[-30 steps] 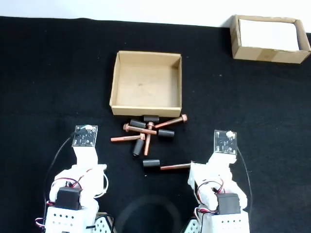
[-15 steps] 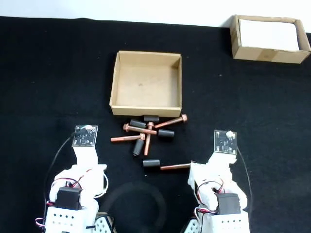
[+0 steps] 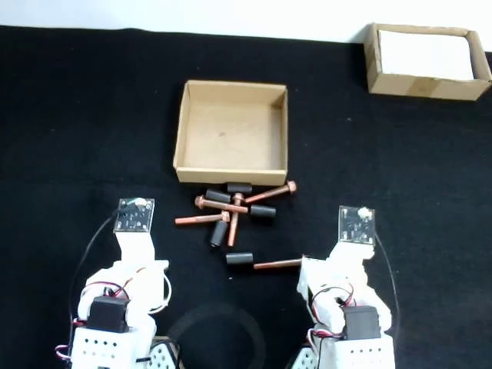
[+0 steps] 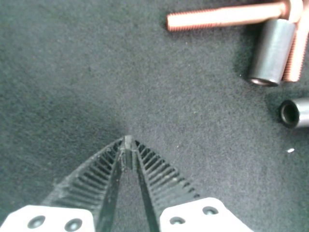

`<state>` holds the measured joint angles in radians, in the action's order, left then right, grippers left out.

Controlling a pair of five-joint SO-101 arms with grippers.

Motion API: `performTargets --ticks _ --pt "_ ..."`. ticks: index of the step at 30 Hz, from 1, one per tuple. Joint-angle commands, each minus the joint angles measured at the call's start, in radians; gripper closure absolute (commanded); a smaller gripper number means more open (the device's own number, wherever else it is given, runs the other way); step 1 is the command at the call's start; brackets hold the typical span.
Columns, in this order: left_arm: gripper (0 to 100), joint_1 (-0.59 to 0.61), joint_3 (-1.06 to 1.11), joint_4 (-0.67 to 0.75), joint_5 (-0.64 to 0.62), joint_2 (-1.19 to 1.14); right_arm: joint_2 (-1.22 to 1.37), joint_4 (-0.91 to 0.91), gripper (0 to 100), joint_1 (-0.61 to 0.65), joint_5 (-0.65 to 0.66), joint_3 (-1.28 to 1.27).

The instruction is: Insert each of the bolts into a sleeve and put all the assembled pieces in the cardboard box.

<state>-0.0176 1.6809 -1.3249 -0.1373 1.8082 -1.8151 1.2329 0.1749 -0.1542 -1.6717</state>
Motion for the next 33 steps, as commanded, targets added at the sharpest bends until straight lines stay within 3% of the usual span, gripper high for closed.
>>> performTargets --ticks 1,33 --pt "99 -0.013 0.015 -0.003 0.0 0.004 -0.007 0.007 98.4 -0.01 0.006 -0.133" --pt "99 -0.047 -0.015 0.0 0.002 0.005 -0.007 0.007 98.4 -0.01 0.006 -0.133"
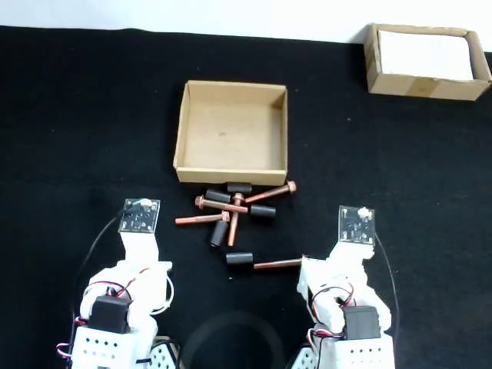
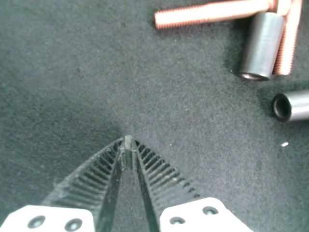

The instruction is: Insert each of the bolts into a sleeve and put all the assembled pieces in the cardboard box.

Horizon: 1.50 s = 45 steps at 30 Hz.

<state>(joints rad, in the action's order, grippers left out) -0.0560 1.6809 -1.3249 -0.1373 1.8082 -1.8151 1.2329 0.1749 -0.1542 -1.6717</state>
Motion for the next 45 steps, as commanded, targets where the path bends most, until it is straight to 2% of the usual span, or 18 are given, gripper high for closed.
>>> performTargets --ticks 1,7,11,17,23,25,30,38,45 --pt "99 -0.008 -0.038 0.0 0.002 0.005 -0.007 0.007 98.4 -0.01 0.006 -0.133" --pt "99 -0.008 -0.251 0.063 0.002 0.005 -0.007 0.007 98.4 -0.01 0.006 -0.133" --pt "99 -0.008 -0.487 0.048 0.002 0.004 -0.007 0.007 98.4 -0.01 0.006 -0.133" --pt "99 -0.008 -0.843 -0.219 0.002 -0.099 -0.007 0.007 98.4 -0.01 0.006 -0.133" --pt "99 -0.008 -1.259 -0.428 0.0 -0.53 -0.007 0.007 98.4 -0.01 0.006 -0.133" --pt "99 -0.008 -1.346 -0.445 0.0 -0.644 -0.007 0.007 98.4 -0.01 0.006 -0.133" --pt "99 -0.015 -1.348 -0.443 0.0 -0.722 -0.007 0.007 98.4 -0.01 0.006 -0.133" --pt "99 -0.016 -1.135 -0.443 -0.005 -0.883 -0.007 0.007 98.4 -0.01 0.006 -0.133" --pt "99 -0.016 -1.147 -0.442 -0.006 -0.929 -0.007 0.007 98.4 -0.01 0.006 -0.133"
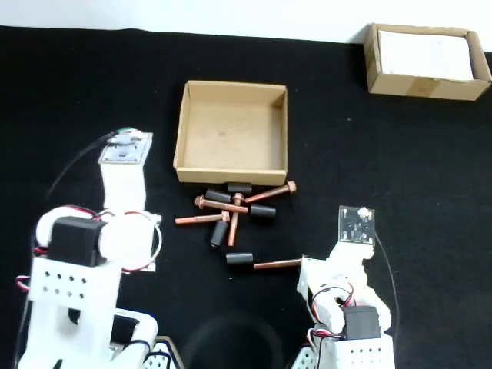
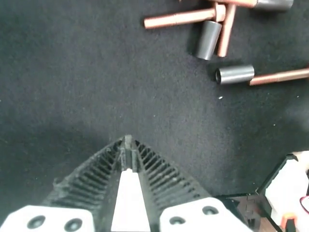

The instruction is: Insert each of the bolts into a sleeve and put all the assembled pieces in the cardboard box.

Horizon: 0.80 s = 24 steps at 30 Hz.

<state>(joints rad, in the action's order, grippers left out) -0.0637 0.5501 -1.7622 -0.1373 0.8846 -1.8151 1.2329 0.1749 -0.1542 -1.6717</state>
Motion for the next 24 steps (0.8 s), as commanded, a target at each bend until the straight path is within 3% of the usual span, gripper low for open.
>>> performTargets --ticks 1,6,11,14,16,20,24 --pt "99 -0.008 -0.019 -0.005 -0.006 -0.005 -0.007 0.007 98.4 -0.01 0.006 -0.133" --pt "99 -0.008 -0.015 -0.005 -0.006 -0.008 -0.007 -0.033 98.4 0.053 0.005 -0.133" --pt "99 -0.008 -0.013 -0.005 -0.006 -0.01 -0.007 -0.285 97.9 0.085 0.005 -0.131" --pt "99 -0.007 -0.012 -0.005 -0.006 -0.013 -0.005 -0.337 97.9 0.07 0.006 -0.111" --pt "99 -0.007 -0.012 -0.005 -0.006 -0.015 0.005 -0.318 97.9 0.062 0.006 -0.022" --pt "99 -0.008 -0.005 -0.005 -0.017 -0.015 0.01 -0.117 97.9 0.058 0.006 0.211" --pt "99 -0.008 0.039 0.008 -0.124 -0.015 0.162 0.096 97.8 0.058 0.006 0.429"
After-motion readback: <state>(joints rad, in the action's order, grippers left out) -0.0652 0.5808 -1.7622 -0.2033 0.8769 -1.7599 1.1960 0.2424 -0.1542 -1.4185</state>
